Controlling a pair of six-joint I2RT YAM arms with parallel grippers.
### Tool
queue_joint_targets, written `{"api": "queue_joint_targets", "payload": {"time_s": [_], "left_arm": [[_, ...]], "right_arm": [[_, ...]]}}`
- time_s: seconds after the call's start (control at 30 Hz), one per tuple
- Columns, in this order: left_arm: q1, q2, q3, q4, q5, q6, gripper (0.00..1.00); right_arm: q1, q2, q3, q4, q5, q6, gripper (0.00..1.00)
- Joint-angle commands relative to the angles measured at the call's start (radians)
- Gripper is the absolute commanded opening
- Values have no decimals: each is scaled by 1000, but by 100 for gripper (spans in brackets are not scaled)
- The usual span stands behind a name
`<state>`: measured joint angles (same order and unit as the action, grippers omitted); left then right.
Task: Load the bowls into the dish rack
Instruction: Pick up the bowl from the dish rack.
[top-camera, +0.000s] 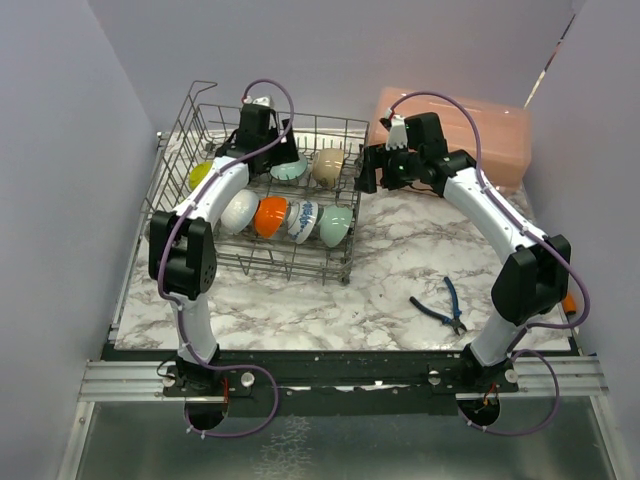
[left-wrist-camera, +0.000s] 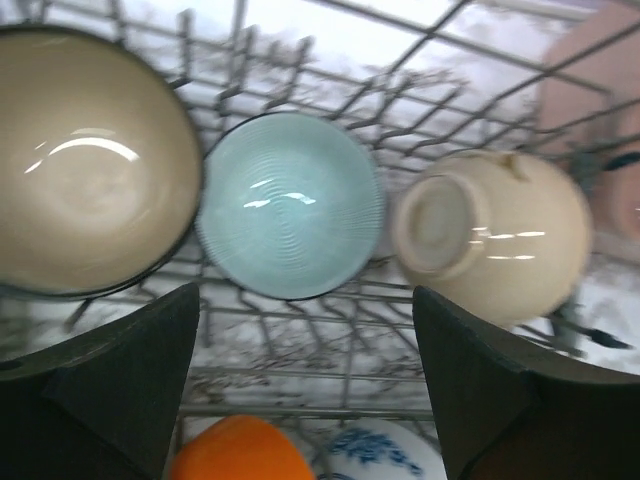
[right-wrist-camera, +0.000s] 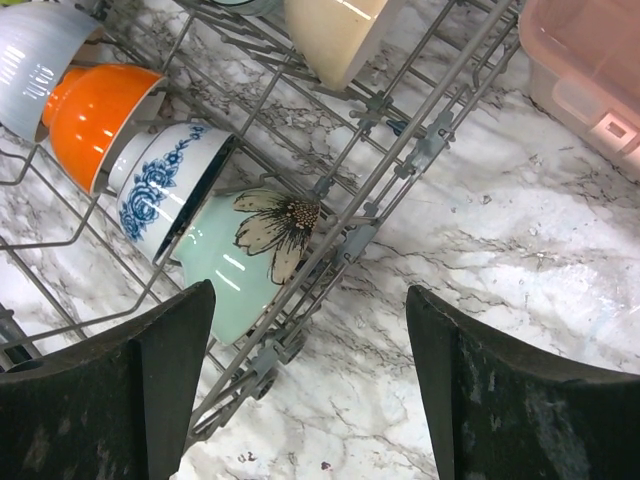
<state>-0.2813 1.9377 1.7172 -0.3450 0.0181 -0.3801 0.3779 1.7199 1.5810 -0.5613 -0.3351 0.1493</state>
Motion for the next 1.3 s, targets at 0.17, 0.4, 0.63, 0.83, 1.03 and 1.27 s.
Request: {"api": "queue_joint_targets", "payload": {"time_s": [0.17, 0.4, 0.63, 0.83, 1.03, 1.27], "left_arm": [[57, 52, -10, -24, -156, 89, 81], [63, 175, 144, -62, -158, 155, 73], [63, 299, 275, -128, -183, 176, 61], [64, 333, 288, -153, -221, 192, 51], [65, 335, 289, -155, -233, 193, 23], [64, 292, 303, -154, -248, 213, 0]], "right_arm": [[-4, -35, -19, 18, -44, 7, 82], [-4, -33, -27, 15, -45, 3, 81], [-3, -25, -23, 13, -42, -2, 81], [-3, -19, -16, 13, -41, -4, 81], [-3, -10, 2, 6, -44, -7, 81], [-4, -12, 10, 1, -42, -7, 81]]}}
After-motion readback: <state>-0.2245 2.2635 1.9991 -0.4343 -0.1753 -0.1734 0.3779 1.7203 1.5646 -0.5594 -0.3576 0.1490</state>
